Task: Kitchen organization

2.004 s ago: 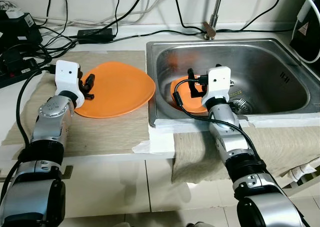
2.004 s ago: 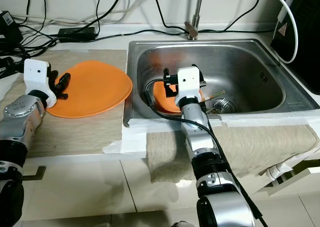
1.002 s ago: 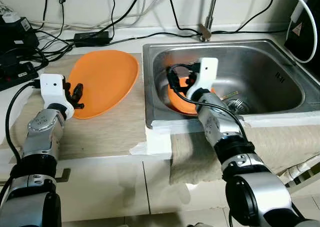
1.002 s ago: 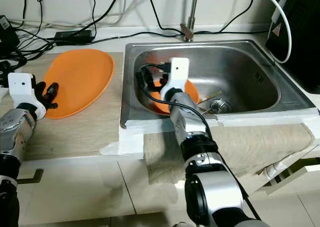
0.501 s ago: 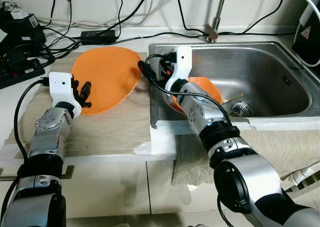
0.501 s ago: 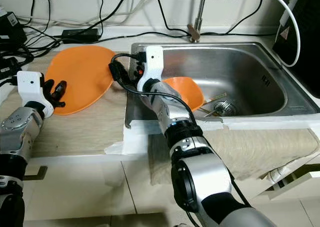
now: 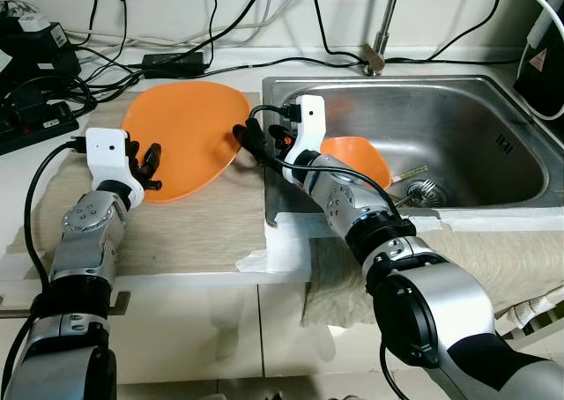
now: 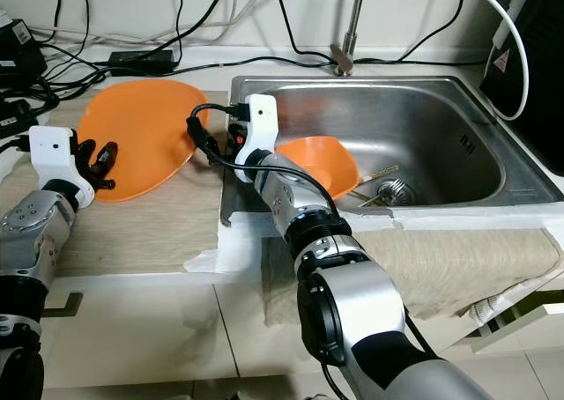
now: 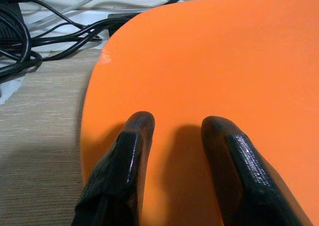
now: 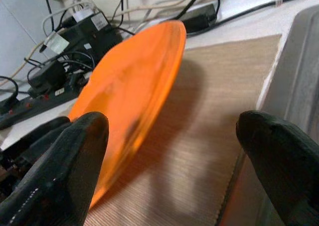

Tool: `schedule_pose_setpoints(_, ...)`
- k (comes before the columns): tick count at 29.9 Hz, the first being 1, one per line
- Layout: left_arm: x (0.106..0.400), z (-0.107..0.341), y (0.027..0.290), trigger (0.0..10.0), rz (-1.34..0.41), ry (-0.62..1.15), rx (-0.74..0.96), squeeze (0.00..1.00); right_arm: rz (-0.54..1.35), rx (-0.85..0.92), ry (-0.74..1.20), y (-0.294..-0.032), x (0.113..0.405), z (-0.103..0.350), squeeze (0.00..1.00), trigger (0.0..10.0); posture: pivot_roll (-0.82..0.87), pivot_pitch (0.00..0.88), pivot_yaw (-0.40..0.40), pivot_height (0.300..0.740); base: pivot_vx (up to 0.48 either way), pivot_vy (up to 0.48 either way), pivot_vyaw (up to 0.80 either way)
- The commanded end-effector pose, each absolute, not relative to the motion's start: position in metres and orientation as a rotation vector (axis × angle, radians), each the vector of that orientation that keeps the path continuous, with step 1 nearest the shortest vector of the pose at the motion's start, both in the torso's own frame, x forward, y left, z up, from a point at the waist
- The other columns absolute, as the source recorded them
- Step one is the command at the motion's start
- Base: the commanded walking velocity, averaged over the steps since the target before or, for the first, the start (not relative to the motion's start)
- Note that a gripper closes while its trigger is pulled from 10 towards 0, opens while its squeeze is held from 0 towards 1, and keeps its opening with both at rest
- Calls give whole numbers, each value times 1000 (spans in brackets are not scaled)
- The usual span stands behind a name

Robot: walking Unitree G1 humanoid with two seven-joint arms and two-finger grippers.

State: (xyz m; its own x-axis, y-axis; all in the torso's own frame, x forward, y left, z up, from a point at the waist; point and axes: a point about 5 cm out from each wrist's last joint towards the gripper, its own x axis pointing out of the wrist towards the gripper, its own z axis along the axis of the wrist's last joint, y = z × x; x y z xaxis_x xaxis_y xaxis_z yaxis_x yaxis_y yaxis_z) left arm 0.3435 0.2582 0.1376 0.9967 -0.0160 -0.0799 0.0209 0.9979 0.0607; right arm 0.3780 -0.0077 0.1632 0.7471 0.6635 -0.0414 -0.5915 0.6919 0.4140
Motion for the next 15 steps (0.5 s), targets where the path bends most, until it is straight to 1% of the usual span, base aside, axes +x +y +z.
schedule_pose_setpoints(1,332,101,254,10000,-31,241,24,0,756,397,200,17,370,167,0,10000,98,0,-43,740,0,0,0)
schedule_pose_setpoints(5,332,102,254,10000,-34,234,22,0,761,391,202,20,369,166,0,10000,98,0,-43,740,0,0,0)
schedule_pose_setpoints(6,332,103,253,10000,-35,232,21,0,763,389,201,21,368,166,0,8863,102,0,-44,740,0,0,0)
schedule_pose_setpoints(7,332,103,253,10000,-37,229,21,0,761,390,197,22,368,166,0,471,102,0,-44,740,0,0,0)
schedule_pose_setpoints(8,332,104,252,10000,-40,226,21,0,761,390,195,22,368,167,0,0,102,0,-44,740,0,0,0)
schedule_pose_setpoints(15,333,108,250,10000,-48,208,20,0,765,391,187,23,368,167,0,0,111,0,-52,740,0,0,0)
